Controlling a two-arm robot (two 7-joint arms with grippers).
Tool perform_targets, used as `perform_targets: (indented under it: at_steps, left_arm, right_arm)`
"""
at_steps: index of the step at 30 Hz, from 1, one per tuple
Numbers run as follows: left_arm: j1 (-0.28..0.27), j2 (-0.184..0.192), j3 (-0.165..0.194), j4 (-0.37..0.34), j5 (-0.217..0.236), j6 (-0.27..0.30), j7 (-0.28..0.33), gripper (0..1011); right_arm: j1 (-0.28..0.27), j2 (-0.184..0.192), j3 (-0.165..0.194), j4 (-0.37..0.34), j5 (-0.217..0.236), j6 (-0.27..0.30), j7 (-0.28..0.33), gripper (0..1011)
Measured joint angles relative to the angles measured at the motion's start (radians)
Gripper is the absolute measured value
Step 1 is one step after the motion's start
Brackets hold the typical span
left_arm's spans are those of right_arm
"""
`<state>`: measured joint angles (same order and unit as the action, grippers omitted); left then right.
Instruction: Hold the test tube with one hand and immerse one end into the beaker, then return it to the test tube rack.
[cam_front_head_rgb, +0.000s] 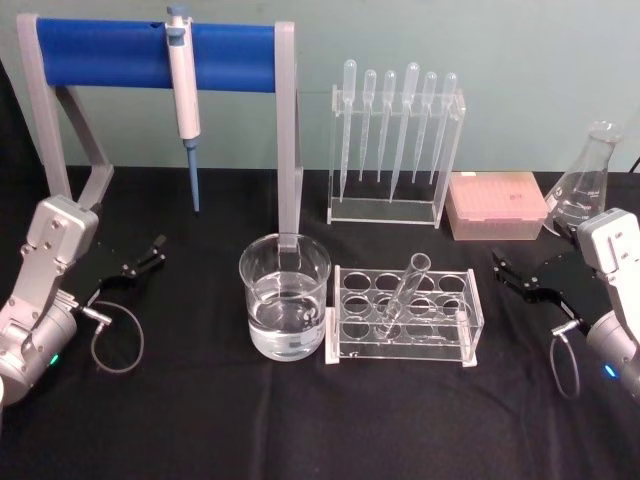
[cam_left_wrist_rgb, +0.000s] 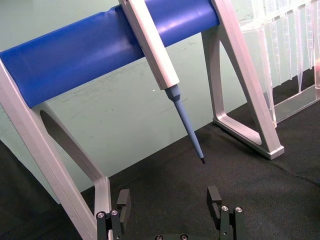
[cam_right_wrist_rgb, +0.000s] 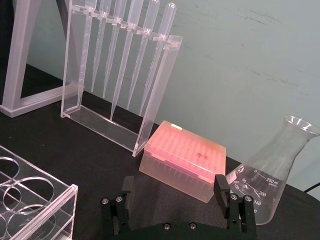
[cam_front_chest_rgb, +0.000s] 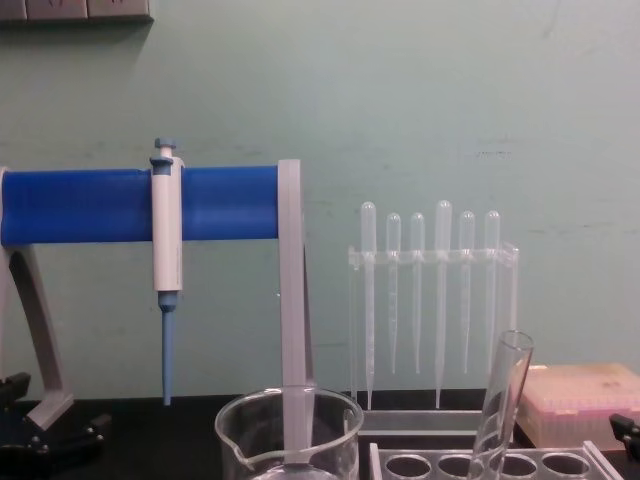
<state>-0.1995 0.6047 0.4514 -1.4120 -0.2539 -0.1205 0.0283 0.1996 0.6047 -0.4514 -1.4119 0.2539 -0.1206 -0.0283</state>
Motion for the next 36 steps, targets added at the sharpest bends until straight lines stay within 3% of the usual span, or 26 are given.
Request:
perform_targets:
  at_steps: [8,12,18,25,31,36]
  left_arm:
    - [0.0,0.0,0.0,0.0,0.0,0.0,0.0,1000]
    - [0.0,0.0,0.0,0.0,0.0,0.0,0.0,1000]
    - [0.0,0.0,0.0,0.0,0.0,0.0,0.0,1000]
    - [0.0,0.0,0.0,0.0,0.0,0.0,0.0,1000]
    - [0.0,0.0,0.0,0.0,0.0,0.0,0.0,1000]
    - [0.0,0.0,0.0,0.0,0.0,0.0,0.0,1000]
  right_arm:
    - [0.0,0.0,0.001,0.0,0.0,0.0,0.001,1002]
    - [-0.007,-0.003,0.018,-0.014,0.002,-0.004,0.009,1002]
    - [-0.036,0.009,0.067,-0.065,0.039,-0.001,0.03,1002]
    - [-0.094,0.053,0.141,-0.167,0.119,0.024,0.092,1002]
    - [-0.146,0.094,0.189,-0.231,0.15,0.025,0.13,1002]
    - [-0.208,0.143,0.226,-0.28,0.191,0.007,0.21,1002]
